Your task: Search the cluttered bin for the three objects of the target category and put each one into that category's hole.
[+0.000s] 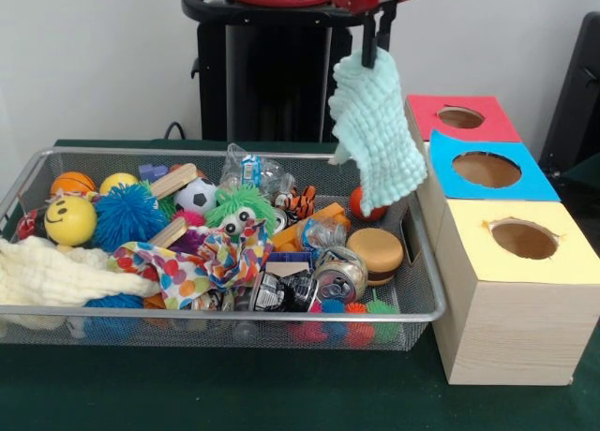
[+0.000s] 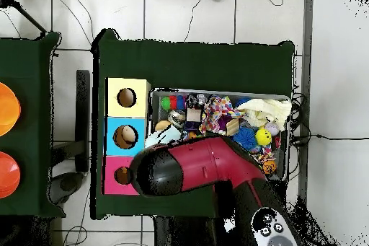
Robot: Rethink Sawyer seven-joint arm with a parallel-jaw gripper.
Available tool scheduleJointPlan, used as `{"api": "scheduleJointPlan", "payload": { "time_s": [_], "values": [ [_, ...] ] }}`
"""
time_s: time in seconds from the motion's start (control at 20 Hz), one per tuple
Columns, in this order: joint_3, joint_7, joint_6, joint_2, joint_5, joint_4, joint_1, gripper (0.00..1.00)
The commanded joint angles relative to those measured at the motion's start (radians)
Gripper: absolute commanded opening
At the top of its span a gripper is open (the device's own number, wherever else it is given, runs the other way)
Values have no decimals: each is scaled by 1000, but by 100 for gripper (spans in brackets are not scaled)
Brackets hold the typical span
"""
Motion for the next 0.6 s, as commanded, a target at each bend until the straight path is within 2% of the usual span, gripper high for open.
{"api": "scheduleJointPlan", "payload": {
  "time_s": [0.05,0.4,0.6],
  "values": [
    [-31,86,178,46,37,-158,15,0],
    [-35,87,277,83,57,-252,33,0],
    [-41,91,293,97,64,-269,36,0]
  ]
}}
